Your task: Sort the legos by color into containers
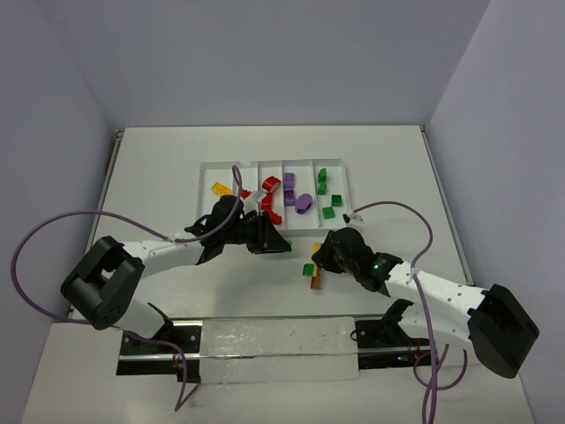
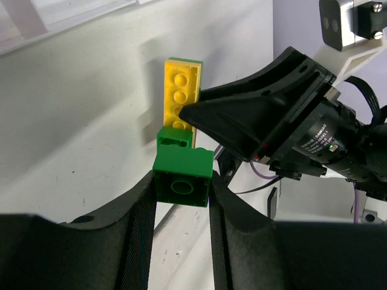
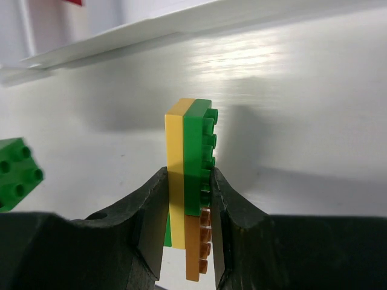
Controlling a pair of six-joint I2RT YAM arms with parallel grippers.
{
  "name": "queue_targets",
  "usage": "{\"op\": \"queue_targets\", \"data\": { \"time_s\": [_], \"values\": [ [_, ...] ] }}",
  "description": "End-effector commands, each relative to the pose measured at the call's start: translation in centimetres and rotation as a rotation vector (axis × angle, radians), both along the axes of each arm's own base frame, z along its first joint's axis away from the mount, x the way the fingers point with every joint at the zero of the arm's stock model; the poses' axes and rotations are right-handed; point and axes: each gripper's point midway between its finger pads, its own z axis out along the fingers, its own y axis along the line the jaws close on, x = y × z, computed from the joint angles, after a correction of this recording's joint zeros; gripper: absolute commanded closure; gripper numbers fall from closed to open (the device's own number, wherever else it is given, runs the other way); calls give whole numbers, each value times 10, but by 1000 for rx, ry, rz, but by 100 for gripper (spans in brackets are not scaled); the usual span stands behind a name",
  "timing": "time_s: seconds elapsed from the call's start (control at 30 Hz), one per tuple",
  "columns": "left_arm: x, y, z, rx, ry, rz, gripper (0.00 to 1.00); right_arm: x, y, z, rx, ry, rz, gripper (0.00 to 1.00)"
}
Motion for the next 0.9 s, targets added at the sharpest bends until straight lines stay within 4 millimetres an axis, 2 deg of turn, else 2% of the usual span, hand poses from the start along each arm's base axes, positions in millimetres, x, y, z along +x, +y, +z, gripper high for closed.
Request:
{"op": "queue_targets", "data": {
  "time_s": [0.0,0.1,0.17,0.2,0.23,0.4,0.47,0.53,0.73,0.87],
  "values": [
    [8,0,9,-2,-46,17,100,8,-14,1,-45,14,-69,100],
    [13,2,-9,108,-49,31,100,8,-20,1,-72,24,-99,100],
    [13,11,-34,267,-55,69,97,10,-26,4,-83,12,-128,100],
    [12,12,-38,298,-61,71,97,11,-28,5,-88,6,-138,100],
    [11,14,-42,326,-60,78,91,12,-30,4,-93,4,-146,100],
    [6,22,-61,388,-47,74,49,15,-39,4,-106,3,-167,100],
    [6,22,-64,399,-42,67,40,15,-40,5,-108,1,-167,100],
    [5,20,-66,405,-43,46,34,15,-39,6,-107,-1,-165,100],
    [4,13,-59,407,-61,19,29,16,-38,9,-107,-3,-158,100],
    [3,9,-21,345,-119,27,30,16,-35,15,-91,-14,-142,100]
  ]
}}
